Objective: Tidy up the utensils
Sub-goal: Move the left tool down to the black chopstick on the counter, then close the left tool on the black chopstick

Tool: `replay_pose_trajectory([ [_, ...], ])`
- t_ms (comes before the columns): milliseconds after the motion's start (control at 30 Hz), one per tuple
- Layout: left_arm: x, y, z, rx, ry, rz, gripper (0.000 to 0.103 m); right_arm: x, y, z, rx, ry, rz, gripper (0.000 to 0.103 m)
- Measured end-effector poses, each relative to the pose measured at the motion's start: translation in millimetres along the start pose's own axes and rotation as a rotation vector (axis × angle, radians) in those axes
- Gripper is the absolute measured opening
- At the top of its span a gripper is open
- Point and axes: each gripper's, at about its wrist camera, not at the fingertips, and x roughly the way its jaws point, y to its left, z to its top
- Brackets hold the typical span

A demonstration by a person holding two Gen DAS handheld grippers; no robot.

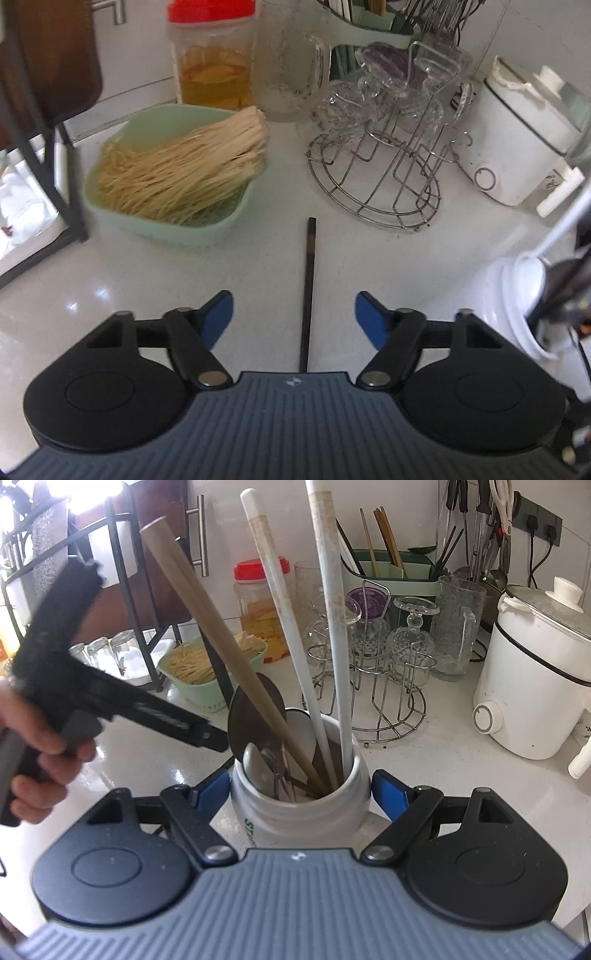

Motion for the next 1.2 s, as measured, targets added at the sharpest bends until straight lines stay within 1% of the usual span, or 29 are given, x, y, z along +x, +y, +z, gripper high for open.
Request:
replay_pose_trajectory([
  [33, 5.0, -1.7, 1.9, 0.006, 0.007, -0.004, 0.068, -0.2, -0.4, -0.1, 0.001, 0.000, 0.001, 0.086],
  [100, 15.4, -6.0, 5.8, 0.023, 0.010, -0.001, 0.063, -0.4, -0.9, -0.6, 0.009, 0.001, 0.002, 0.086],
  [167, 25.1, -10.2, 9.3, 0.044, 0.020, -0.001, 0.053, -0.2, -0.5, -0.9, 0.011, -0.003, 0.000, 0.086],
  [267, 35.6, -13.0, 15.3, 0.047, 0.030, -0.013, 0.045, -0.3, -1.0, -1.5, 0.017, -0.005, 0.000, 0.086],
  [300, 38.6, -14.5, 17.0, 0.056, 0.030, -0.006, 0.044, -0.1, -0.8, -1.2, 0.019, -0.004, -0.001, 0.086],
  [367, 43.6, -16.5, 20.8, 0.074, 0.033, 0.018, 0.038, 0.1, -0.6, -0.3, 0.023, 0.002, -0.005, 0.086],
  [567, 54.4, -13.6, 33.2, 0.074, 0.041, 0.035, 0.028, 1.7, -0.1, 2.3, 0.022, 0.018, -0.010, 0.086],
  [667, 57.3, -16.1, 37.4, 0.105, 0.038, 0.048, 0.024, 2.3, 0.2, 2.6, 0.019, 0.020, -0.011, 0.086],
  [800, 60.4, -17.7, 39.4, 0.101, 0.050, 0.026, 0.022, 2.6, 0.2, 3.3, 0.018, 0.024, -0.010, 0.086],
  [1000, 65.7, -26.2, 39.0, 0.127, 0.051, 0.001, 0.022, 3.1, -0.1, 4.4, 0.019, 0.028, -0.008, 0.086],
  [1100, 68.0, -29.8, 40.2, 0.148, 0.041, 0.012, 0.021, 3.1, 0.0, 3.7, 0.018, 0.025, -0.007, 0.086],
  [1133, 69.0, -31.6, 40.7, 0.157, 0.037, 0.017, 0.019, 3.1, -0.1, 3.7, 0.019, 0.025, -0.006, 0.086],
  [1200, 70.8, -34.2, 41.1, 0.167, 0.034, 0.032, 0.011, 3.4, -0.2, 4.1, 0.019, 0.028, -0.006, 0.086],
])
